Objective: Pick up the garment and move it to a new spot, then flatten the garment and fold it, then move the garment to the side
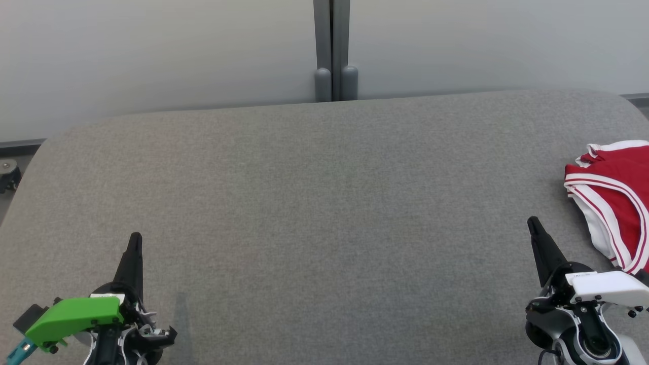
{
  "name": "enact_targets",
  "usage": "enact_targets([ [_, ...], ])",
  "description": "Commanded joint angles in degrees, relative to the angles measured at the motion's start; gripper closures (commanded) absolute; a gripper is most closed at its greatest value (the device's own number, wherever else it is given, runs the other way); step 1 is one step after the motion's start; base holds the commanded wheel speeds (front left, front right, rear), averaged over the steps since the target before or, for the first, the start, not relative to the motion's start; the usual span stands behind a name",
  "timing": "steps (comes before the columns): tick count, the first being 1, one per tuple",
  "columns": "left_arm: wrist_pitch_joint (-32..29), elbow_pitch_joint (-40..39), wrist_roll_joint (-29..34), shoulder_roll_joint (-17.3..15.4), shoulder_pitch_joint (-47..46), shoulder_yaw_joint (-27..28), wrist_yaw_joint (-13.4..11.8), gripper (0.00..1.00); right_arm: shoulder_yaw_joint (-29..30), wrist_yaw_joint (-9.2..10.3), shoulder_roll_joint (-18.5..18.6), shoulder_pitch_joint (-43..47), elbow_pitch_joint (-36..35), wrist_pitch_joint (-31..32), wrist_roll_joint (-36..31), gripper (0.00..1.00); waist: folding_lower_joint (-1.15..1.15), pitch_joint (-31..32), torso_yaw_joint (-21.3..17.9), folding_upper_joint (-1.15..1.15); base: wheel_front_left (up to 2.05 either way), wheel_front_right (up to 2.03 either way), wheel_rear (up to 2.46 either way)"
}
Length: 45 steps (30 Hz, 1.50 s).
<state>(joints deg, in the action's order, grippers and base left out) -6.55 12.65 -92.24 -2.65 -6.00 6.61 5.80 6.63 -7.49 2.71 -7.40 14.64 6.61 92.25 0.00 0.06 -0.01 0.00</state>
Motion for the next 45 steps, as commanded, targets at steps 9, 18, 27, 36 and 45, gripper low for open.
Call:
enact_targets([
  [9,-0.2,-0.2,-0.2,-0.4,-0.8,0.1,0.2,1.00,0.1,0.01,0.3,0.8,-0.2,0.2,0.1,1.00,0.00,0.0,0.0,0.00,0.00,0.00,0.00],
  [18,-0.2,-0.2,-0.2,-0.4,-0.8,0.1,0.2,1.00,0.1,0.01,0.3,0.8,-0.2,0.2,0.1,1.00,0.00,0.0,0.0,0.00,0.00,0.00,0.00],
  [27,-0.2,-0.2,-0.2,-0.4,-0.8,0.1,0.2,1.00,0.1,0.01,0.3,0.8,-0.2,0.2,0.1,1.00,0.00,0.0,0.0,0.00,0.00,0.00,0.00],
  [36,-0.2,-0.2,-0.2,-0.4,-0.8,0.1,0.2,1.00,0.1,0.00,0.3,0.8,-0.2,0.2,0.1,1.00,0.00,0.0,0.0,0.00,0.00,0.00,0.00],
  [45,-0.2,-0.2,-0.2,-0.4,-0.8,0.1,0.2,1.00,0.1,0.00,0.3,0.8,-0.2,0.2,0.1,1.00,0.00,0.0,0.0,0.00,0.00,0.00,0.00],
])
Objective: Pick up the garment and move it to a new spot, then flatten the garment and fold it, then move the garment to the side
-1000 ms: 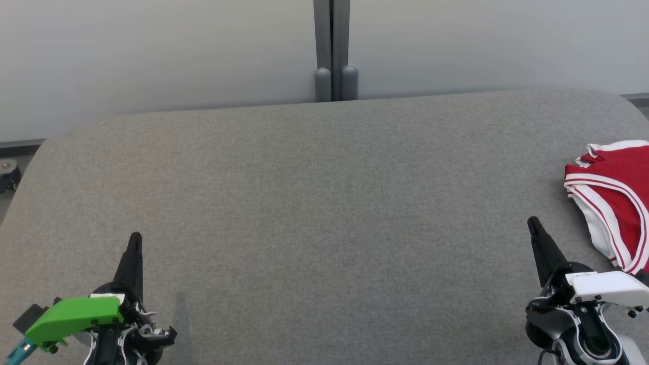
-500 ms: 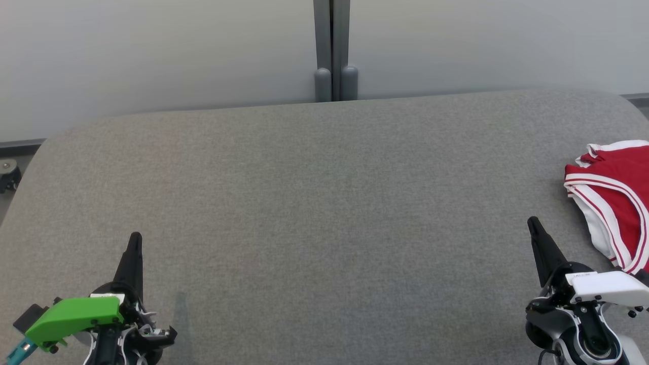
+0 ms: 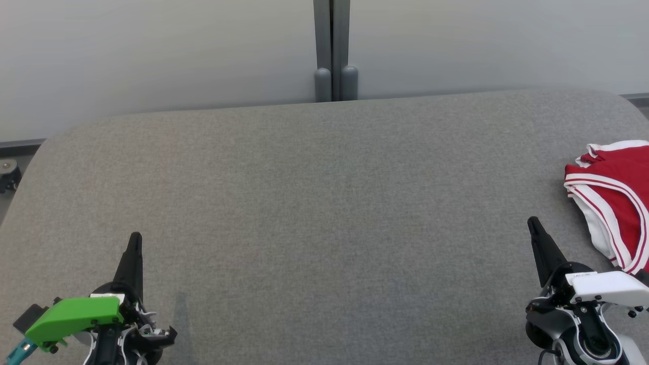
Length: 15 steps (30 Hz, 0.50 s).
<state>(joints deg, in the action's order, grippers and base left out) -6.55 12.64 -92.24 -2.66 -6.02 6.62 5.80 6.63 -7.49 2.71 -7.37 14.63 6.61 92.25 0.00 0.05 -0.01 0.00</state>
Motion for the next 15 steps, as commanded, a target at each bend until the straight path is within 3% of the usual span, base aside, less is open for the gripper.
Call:
enact_targets([
  [1,-0.2,-0.2,-0.2,-0.4,-0.8,0.1,0.2,1.00,0.1,0.00,0.3,0.8,-0.2,0.2,0.1,1.00,0.00,0.0,0.0,0.00,0.00,0.00,0.00],
  [15,-0.2,-0.2,-0.2,-0.4,-0.8,0.1,0.2,1.00,0.1,0.00,0.3,0.8,-0.2,0.2,0.1,1.00,0.00,0.0,0.0,0.00,0.00,0.00,0.00],
])
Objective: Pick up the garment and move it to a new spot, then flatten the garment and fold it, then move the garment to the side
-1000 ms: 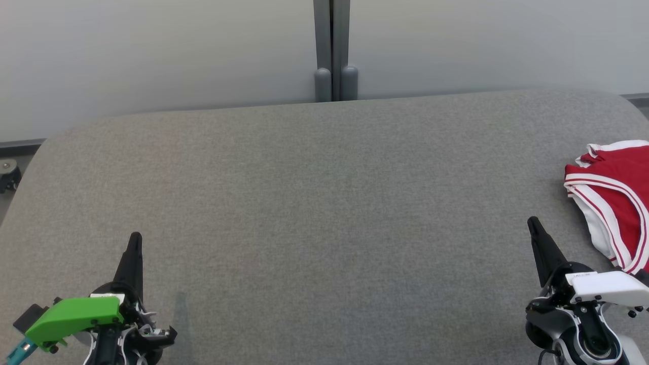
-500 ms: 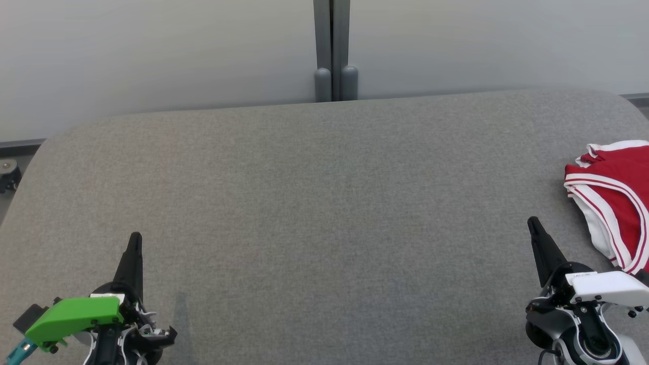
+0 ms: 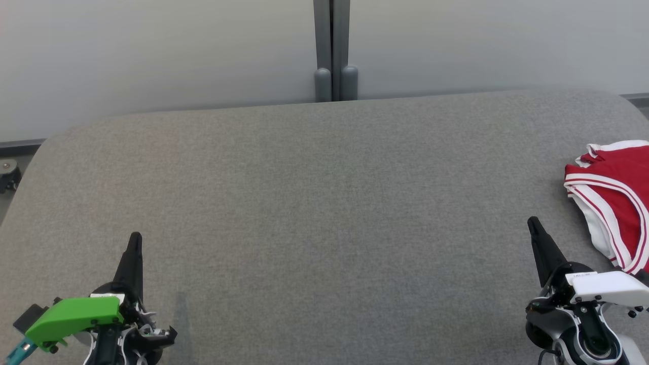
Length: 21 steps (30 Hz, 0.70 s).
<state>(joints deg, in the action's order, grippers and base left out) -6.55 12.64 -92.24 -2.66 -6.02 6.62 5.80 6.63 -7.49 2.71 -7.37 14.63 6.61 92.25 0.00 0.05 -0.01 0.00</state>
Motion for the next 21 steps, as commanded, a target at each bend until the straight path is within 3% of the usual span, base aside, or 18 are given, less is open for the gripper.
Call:
enact_targets([
  [1,-0.2,-0.2,-0.2,-0.4,-0.8,0.1,0.2,1.00,0.1,0.00,0.3,0.8,-0.2,0.2,0.1,1.00,0.00,0.0,0.0,0.00,0.00,0.00,0.00],
  [21,-0.2,-0.2,-0.2,-0.4,-0.8,0.1,0.2,1.00,0.1,0.00,0.3,0.8,-0.2,0.2,0.1,1.00,0.00,0.0,0.0,0.00,0.00,0.00,0.00],
])
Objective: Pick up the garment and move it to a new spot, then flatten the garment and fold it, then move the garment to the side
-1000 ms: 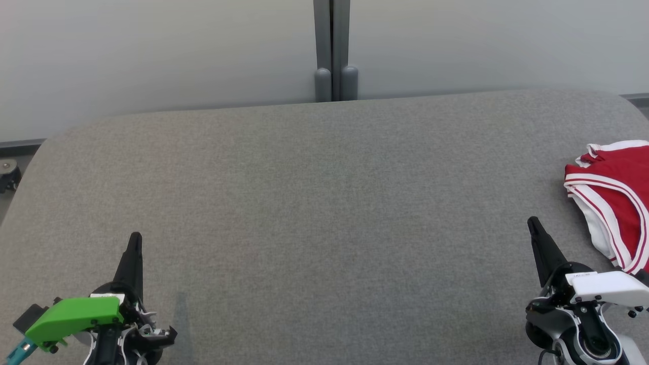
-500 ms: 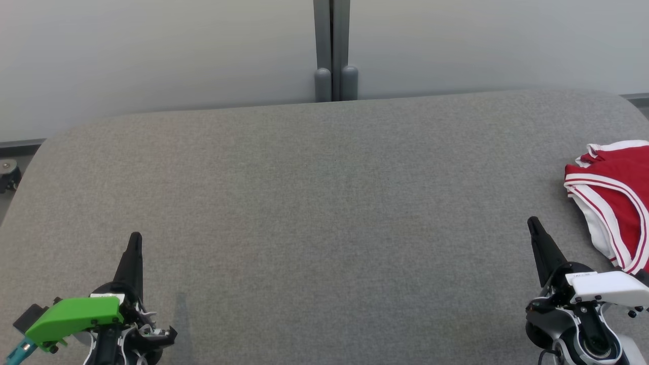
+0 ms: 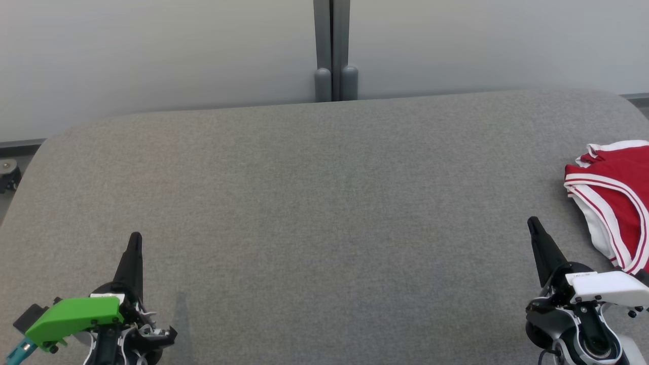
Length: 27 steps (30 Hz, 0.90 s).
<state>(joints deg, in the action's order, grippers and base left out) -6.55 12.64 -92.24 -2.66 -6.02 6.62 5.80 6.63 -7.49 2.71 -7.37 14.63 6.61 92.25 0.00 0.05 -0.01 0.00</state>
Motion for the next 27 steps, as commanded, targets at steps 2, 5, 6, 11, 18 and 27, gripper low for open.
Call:
enact_targets([
  [2,-0.2,-0.2,-0.2,-0.4,-0.8,0.1,0.2,1.00,0.1,0.01,0.3,0.8,-0.2,0.2,0.1,1.00,0.00,0.0,0.0,0.00,0.00,0.00,0.00],
  [5,-0.2,-0.2,-0.2,-0.4,-0.8,0.1,0.2,1.00,0.1,0.00,0.3,0.8,-0.2,0.2,0.1,1.00,0.00,0.0,0.0,0.00,0.00,0.00,0.00],
  [6,-0.2,-0.2,-0.2,-0.4,-0.8,0.1,0.2,1.00,0.1,0.00,0.3,0.8,-0.2,0.2,0.1,1.00,0.00,0.0,0.0,0.00,0.00,0.00,0.00],
  [11,-0.2,-0.2,-0.2,-0.4,-0.8,0.1,0.2,1.00,0.1,0.00,0.3,0.8,-0.2,0.2,0.1,1.00,0.00,0.0,0.0,0.00,0.00,0.00,0.00],
  [18,-0.2,-0.2,-0.2,-0.4,-0.8,0.1,0.2,1.00,0.1,0.00,0.3,0.8,-0.2,0.2,0.1,1.00,0.00,0.0,0.0,0.00,0.00,0.00,0.00],
  [27,-0.2,-0.2,-0.2,-0.4,-0.8,0.1,0.2,1.00,0.1,0.01,0.3,0.8,-0.2,0.2,0.1,1.00,0.00,0.0,0.0,0.00,0.00,0.00,0.00],
])
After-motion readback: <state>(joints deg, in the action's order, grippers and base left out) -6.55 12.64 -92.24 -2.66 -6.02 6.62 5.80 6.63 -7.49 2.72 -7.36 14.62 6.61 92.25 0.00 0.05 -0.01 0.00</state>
